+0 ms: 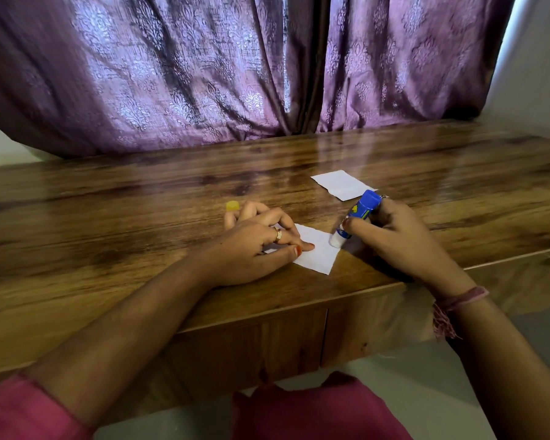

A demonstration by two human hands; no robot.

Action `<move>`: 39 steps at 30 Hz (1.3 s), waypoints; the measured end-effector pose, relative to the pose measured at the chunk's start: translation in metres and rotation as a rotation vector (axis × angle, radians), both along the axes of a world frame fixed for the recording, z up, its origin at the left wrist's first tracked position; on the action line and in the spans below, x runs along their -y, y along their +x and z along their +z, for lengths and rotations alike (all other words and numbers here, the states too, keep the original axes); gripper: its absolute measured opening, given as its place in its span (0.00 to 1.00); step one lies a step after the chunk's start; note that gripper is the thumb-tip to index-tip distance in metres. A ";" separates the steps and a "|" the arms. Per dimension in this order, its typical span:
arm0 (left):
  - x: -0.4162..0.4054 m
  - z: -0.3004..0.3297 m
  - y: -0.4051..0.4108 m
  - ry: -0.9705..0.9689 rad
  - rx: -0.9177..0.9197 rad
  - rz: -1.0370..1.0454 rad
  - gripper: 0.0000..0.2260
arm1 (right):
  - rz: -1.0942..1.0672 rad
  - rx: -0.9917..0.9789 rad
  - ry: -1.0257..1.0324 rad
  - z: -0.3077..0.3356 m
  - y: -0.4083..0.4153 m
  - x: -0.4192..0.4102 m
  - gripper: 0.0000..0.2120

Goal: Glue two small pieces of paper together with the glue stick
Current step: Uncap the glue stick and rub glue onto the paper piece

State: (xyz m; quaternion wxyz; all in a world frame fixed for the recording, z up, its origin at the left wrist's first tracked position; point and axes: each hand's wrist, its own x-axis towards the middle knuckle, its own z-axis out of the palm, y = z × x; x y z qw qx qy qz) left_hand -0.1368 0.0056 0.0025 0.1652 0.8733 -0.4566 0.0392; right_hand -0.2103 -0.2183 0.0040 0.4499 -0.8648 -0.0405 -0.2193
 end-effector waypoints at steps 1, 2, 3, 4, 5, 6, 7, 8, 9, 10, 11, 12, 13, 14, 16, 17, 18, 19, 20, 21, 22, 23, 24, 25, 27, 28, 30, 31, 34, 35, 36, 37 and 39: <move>0.000 0.000 0.000 0.005 -0.002 -0.001 0.15 | -0.021 0.013 0.012 0.000 0.001 0.001 0.14; 0.000 0.000 0.000 0.008 -0.004 -0.002 0.15 | -0.031 0.022 0.012 0.000 0.002 0.001 0.12; 0.000 0.000 0.001 0.009 -0.004 -0.005 0.15 | -0.023 0.020 0.000 0.000 0.002 0.000 0.11; 0.000 0.000 0.001 0.007 -0.001 -0.006 0.15 | 0.002 0.008 -0.021 -0.001 0.001 0.000 0.11; -0.001 0.000 0.001 0.006 0.001 -0.006 0.15 | 0.025 -0.005 -0.038 -0.001 0.000 -0.001 0.11; 0.000 -0.001 0.001 0.004 0.003 -0.004 0.15 | 0.033 -0.010 -0.042 0.000 -0.001 -0.001 0.11; -0.001 -0.001 0.001 0.003 0.004 -0.003 0.15 | 0.027 -0.005 -0.036 0.000 0.000 -0.001 0.10; 0.000 -0.001 0.002 0.001 0.004 -0.002 0.15 | 0.011 0.004 -0.031 0.000 0.000 0.000 0.09; 0.000 -0.001 0.002 -0.005 0.004 -0.003 0.15 | -0.007 0.011 -0.030 -0.001 0.001 0.001 0.08; 0.000 -0.001 0.002 -0.013 0.001 -0.006 0.15 | -0.013 0.011 -0.034 -0.001 0.001 0.001 0.07; 0.000 -0.001 0.001 -0.021 -0.002 -0.009 0.14 | 0.001 0.004 -0.037 -0.002 0.000 0.000 0.07; 0.000 -0.001 0.001 -0.027 -0.003 -0.012 0.13 | 0.023 -0.008 -0.041 -0.002 -0.001 -0.001 0.09; 0.000 -0.001 0.001 -0.028 0.003 -0.013 0.13 | 0.040 -0.014 -0.047 -0.002 -0.002 -0.001 0.11; 0.000 -0.001 0.002 -0.026 0.011 -0.013 0.13 | 0.045 -0.013 -0.049 -0.002 -0.002 -0.002 0.13; -0.001 -0.002 0.002 -0.019 0.020 -0.014 0.14 | 0.035 0.010 -0.039 -0.002 0.001 -0.001 0.17; -0.001 -0.002 0.003 -0.016 0.020 -0.015 0.15 | 0.029 0.019 -0.034 -0.001 0.001 -0.001 0.17; -0.001 -0.002 0.003 -0.015 0.021 -0.016 0.15 | 0.029 0.022 -0.035 -0.002 0.001 0.000 0.16; 0.000 -0.002 0.003 -0.016 0.021 -0.016 0.15 | 0.039 0.018 -0.039 -0.002 0.001 0.000 0.16; 0.000 -0.002 0.003 -0.020 0.020 -0.017 0.15 | 0.056 0.006 -0.044 -0.002 0.000 -0.001 0.14; 0.000 -0.002 0.003 -0.023 0.019 -0.016 0.15 | 0.074 -0.009 -0.046 -0.003 -0.001 -0.001 0.14; 0.000 -0.003 0.003 -0.026 0.017 -0.013 0.14 | 0.083 -0.021 -0.045 -0.003 -0.002 0.000 0.14; 0.000 -0.003 0.003 -0.029 0.016 -0.012 0.14 | 0.080 -0.024 -0.042 -0.002 -0.002 0.000 0.14; 0.000 -0.003 0.003 -0.033 0.014 -0.011 0.14 | 0.071 -0.018 -0.038 -0.002 -0.001 0.000 0.14; 0.000 -0.004 0.003 -0.037 0.011 -0.010 0.14 | 0.065 -0.007 -0.038 -0.001 -0.001 0.000 0.13; 0.001 -0.004 0.003 -0.041 0.008 -0.008 0.13 | 0.084 0.000 -0.039 -0.001 -0.002 -0.001 0.18; 0.001 -0.003 0.002 -0.041 0.011 -0.006 0.13 | 0.112 -0.006 -0.037 -0.001 -0.003 -0.002 0.22; 0.001 -0.003 0.003 -0.040 0.018 -0.005 0.12 | 0.157 -0.029 -0.030 -0.002 -0.005 -0.003 0.29; 0.000 -0.003 0.003 -0.039 0.018 -0.006 0.12 | 0.159 -0.035 -0.026 -0.002 -0.005 -0.003 0.30; 0.000 -0.004 0.003 -0.040 0.017 -0.006 0.12 | 0.140 -0.025 -0.016 -0.002 -0.004 -0.002 0.32; 0.000 -0.005 0.004 -0.040 0.021 -0.003 0.12 | 0.142 -0.026 -0.018 -0.002 -0.004 -0.002 0.32; 0.000 -0.005 0.004 -0.039 0.025 -0.001 0.13 | 0.154 -0.031 -0.019 -0.001 -0.005 -0.003 0.31; 0.000 -0.005 0.004 -0.038 0.026 -0.001 0.13 | 0.171 -0.038 -0.018 -0.001 -0.005 -0.004 0.30; 0.000 -0.005 0.004 -0.039 0.016 -0.005 0.14 | 0.185 -0.051 -0.008 0.000 -0.005 -0.004 0.28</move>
